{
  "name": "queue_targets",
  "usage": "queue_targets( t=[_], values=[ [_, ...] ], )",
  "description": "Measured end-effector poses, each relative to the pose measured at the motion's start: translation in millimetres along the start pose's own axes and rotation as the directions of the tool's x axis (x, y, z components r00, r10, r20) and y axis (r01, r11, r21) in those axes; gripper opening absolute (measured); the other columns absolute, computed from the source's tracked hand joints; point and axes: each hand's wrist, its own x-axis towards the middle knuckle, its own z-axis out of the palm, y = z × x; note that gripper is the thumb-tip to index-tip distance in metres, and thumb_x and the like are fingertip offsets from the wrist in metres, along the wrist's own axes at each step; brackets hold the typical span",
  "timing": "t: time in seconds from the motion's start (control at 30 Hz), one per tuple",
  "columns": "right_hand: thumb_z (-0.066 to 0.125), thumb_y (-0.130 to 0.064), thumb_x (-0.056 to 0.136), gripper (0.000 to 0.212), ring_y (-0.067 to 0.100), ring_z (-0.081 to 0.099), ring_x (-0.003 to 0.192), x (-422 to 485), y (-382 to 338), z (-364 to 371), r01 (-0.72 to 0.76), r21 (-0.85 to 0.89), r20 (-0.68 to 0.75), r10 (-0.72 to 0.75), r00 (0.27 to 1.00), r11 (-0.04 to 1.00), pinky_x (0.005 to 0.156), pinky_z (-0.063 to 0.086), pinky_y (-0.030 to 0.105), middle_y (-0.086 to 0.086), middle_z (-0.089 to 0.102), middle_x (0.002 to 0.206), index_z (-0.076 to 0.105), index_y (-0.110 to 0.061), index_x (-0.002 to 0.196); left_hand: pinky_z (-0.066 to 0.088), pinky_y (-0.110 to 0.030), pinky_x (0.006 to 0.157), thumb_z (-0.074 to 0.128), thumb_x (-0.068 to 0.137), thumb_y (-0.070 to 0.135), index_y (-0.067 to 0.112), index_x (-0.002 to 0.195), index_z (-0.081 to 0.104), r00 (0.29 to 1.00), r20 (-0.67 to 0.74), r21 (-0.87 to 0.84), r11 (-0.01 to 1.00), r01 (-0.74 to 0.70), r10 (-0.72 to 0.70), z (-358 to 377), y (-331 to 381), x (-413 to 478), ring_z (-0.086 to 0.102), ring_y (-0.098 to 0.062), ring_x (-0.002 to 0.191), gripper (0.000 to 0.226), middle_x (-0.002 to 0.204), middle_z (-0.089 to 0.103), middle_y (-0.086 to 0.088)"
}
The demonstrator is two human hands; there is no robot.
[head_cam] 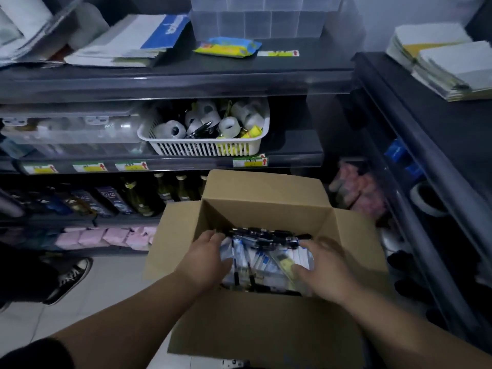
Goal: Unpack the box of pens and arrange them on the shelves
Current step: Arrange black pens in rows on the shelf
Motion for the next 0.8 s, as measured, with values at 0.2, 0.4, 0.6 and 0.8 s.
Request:
queue_targets(
  t=[0.2,0.4,0.6,0.8],
  values=[
    [0.057,-0.046,0.091,0.068,0.016,0.034,0.139,57.2,-2.6,28.8,0.002,0.029,0.176,-0.007,0.984,1.0,0.106,0.034,0.027,-0.005,0.029,0.156,0.029,-0.026,0.15,0.03,-0.024,0.107,0.058,0.09,0.037,0.01,0.151,0.018,0.962,0.256,-0.068,0.992,0.111,-0.09,26.7,-7.9,52.3,0.033,-0.022,0.137,0.077,0.153,0.024,-0.009],
    [0.059,-0.044,0.092,0.078,0.017,0.015,0.147,108.9,0.8,52.1,0.161,-0.09,0.245,-0.135,0.96,0.983,0.117,0.023,0.033,-0.004,0.015,0.161,0.017,-0.025,0.154,0.028,-0.028,0.112,0.055,0.092,0.044,0.006,0.151,0.007,0.93,0.325,-0.041,0.979,0.197,-0.174,63.6,-3.4,81.2,0.024,-0.023,0.142,0.085,0.157,0.015,-0.012],
    [0.061,-0.045,0.089,0.087,0.026,0.021,0.144,133.0,3.9,82.5,0.203,-0.204,0.252,-0.149,0.956,0.958,0.116,0.024,0.041,0.001,0.015,0.159,0.01,-0.019,0.154,0.026,-0.035,0.112,0.057,0.082,0.062,0.009,0.152,-0.005,0.889,0.356,0.021,0.953,0.301,-0.289,85.0,7.6,97.0,0.018,-0.029,0.144,0.107,0.158,0.003,-0.014],
    [0.061,-0.045,0.089,0.075,0.028,0.035,0.129,138.9,1.1,97.6,0.21,-0.257,0.211,-0.157,0.965,0.943,0.104,0.034,0.037,0.005,0.025,0.149,0.024,-0.017,0.149,0.036,-0.032,0.103,0.072,0.079,0.039,0.014,0.15,-0.016,0.886,0.328,0.0,0.938,0.346,-0.327,92.1,13.2,102.0,0.026,-0.029,0.141,0.116,0.158,-0.008,-0.012]
  ],
)
